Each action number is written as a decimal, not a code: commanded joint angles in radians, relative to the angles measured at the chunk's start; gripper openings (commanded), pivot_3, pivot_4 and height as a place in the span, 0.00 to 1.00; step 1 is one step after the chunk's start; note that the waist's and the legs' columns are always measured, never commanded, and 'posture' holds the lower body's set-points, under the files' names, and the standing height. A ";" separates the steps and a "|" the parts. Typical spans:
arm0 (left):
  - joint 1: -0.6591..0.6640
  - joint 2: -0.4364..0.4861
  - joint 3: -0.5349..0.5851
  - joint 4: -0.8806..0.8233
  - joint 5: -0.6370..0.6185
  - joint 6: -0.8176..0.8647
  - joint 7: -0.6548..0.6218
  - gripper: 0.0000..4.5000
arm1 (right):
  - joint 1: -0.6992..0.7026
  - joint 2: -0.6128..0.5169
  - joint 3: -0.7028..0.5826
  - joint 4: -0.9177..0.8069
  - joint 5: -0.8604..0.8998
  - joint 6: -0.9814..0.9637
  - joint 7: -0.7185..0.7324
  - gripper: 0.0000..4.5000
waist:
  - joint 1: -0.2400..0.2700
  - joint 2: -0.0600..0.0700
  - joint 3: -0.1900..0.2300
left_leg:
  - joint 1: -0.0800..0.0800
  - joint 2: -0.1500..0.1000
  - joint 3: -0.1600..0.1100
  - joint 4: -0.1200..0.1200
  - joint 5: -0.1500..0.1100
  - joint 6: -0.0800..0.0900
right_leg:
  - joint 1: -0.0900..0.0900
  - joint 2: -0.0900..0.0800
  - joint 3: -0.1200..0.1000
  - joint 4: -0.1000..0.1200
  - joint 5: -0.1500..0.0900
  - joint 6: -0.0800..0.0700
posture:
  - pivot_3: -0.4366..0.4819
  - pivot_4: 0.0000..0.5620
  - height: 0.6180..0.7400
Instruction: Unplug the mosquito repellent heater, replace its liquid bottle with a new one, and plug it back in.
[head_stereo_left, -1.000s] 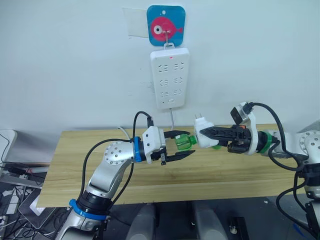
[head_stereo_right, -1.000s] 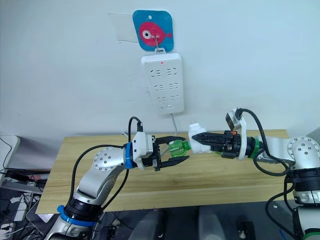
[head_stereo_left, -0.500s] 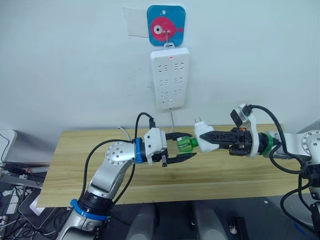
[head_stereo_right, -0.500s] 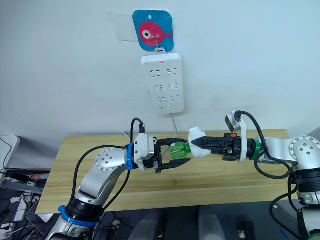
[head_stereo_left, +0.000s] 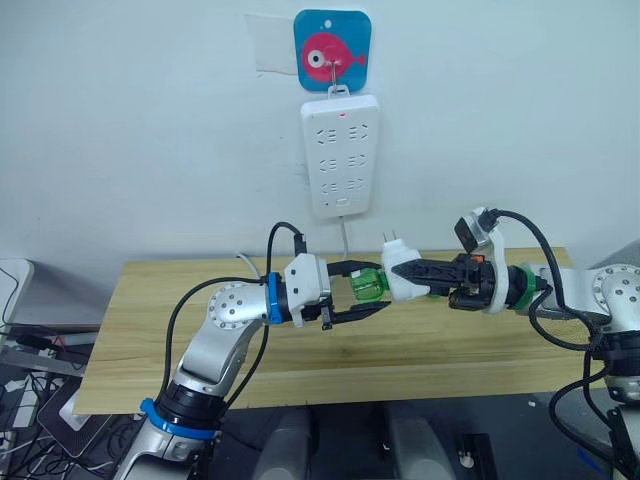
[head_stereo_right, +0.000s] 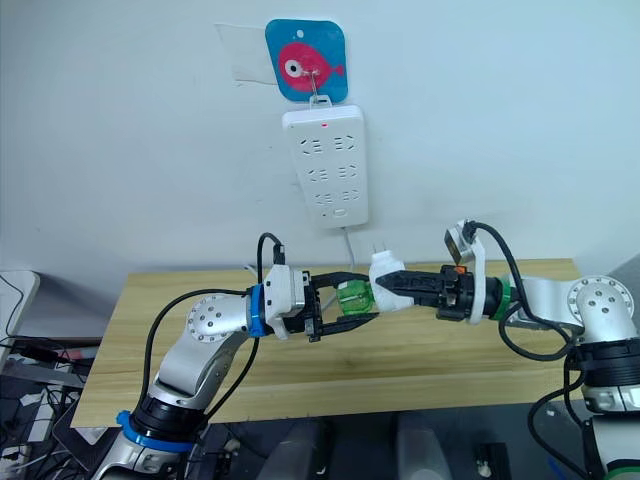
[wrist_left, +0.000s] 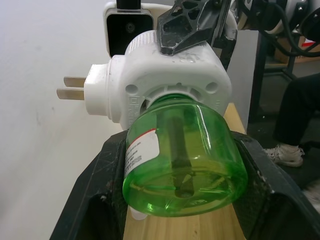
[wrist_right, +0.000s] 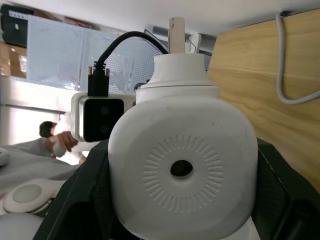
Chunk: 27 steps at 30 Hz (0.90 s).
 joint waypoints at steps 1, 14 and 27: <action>-0.027 -0.017 -0.028 -0.001 0.004 -0.001 0.004 0.51 | -0.002 0.007 0.053 -0.137 0.049 0.033 0.045 0.66 | 0.000 0.000 0.000 | -0.001 0.000 0.000 0.000 0.000 0.000 | 0.000 0.000 0.000 0.000 0.000 0.000 | 0.44 0.45 1.00; -0.021 -0.026 -0.015 -0.013 -0.004 0.014 0.022 0.51 | 0.004 0.012 0.085 -0.160 0.049 -0.012 0.019 0.99 | 0.000 0.000 0.000 | -0.006 0.000 0.001 0.002 0.000 0.000 | -0.008 0.000 0.001 0.002 0.000 0.000 | 0.44 0.46 1.00; -0.043 -0.025 0.020 -0.009 -0.049 0.054 0.033 0.51 | 0.059 -0.109 0.099 -0.184 0.049 0.060 0.162 0.99 | 0.000 0.000 0.000 | -0.007 0.000 0.001 0.004 0.000 0.000 | -0.008 0.000 0.001 0.003 0.000 0.000 | 0.44 0.45 1.00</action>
